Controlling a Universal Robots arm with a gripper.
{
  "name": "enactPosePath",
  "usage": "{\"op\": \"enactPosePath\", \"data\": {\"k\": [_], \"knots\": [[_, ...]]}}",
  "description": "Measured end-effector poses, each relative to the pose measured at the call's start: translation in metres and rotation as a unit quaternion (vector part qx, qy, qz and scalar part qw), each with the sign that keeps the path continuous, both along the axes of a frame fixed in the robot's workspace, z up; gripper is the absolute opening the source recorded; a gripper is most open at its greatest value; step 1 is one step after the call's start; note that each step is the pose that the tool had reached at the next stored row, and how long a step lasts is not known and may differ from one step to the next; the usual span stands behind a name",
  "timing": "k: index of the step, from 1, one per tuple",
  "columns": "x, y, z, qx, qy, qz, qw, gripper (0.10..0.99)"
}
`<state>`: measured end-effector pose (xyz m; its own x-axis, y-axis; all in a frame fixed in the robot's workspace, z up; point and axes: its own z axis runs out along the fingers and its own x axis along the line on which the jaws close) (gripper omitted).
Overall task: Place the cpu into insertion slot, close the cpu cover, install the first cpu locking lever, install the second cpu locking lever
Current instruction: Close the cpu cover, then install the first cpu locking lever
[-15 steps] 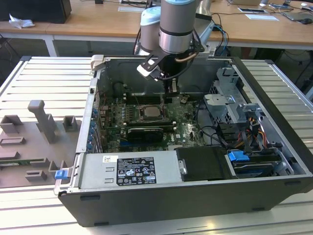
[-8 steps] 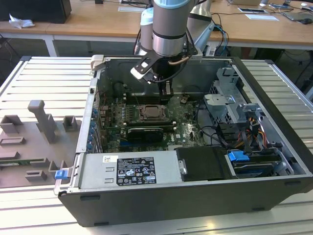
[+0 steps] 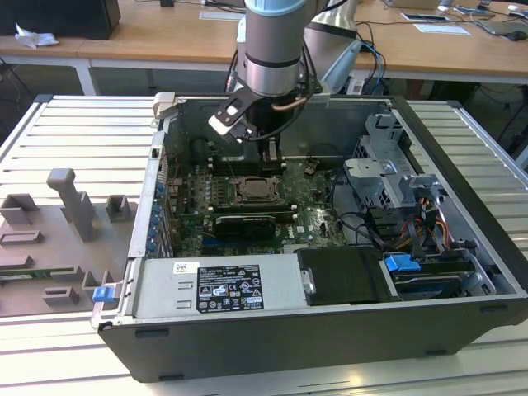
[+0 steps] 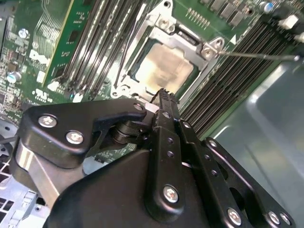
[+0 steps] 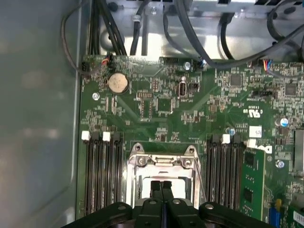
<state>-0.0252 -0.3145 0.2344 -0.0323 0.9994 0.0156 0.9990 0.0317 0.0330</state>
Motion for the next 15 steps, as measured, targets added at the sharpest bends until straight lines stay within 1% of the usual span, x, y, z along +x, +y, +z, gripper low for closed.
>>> {"op": "enactPosePath", "data": {"k": [6, 7, 15], "knots": [[-0.0097, 0.0000, -0.0006, 0.0000, 0.0000, 0.000, 1.0000, 0.106], [-0.0125, 0.0000, -0.0009, 0.0000, 0.0000, 0.000, 1.0000, 0.106], [-0.0151, 0.0000, -0.0009, 0.0000, 0.0000, 0.000, 1.0000, 0.106]]}}
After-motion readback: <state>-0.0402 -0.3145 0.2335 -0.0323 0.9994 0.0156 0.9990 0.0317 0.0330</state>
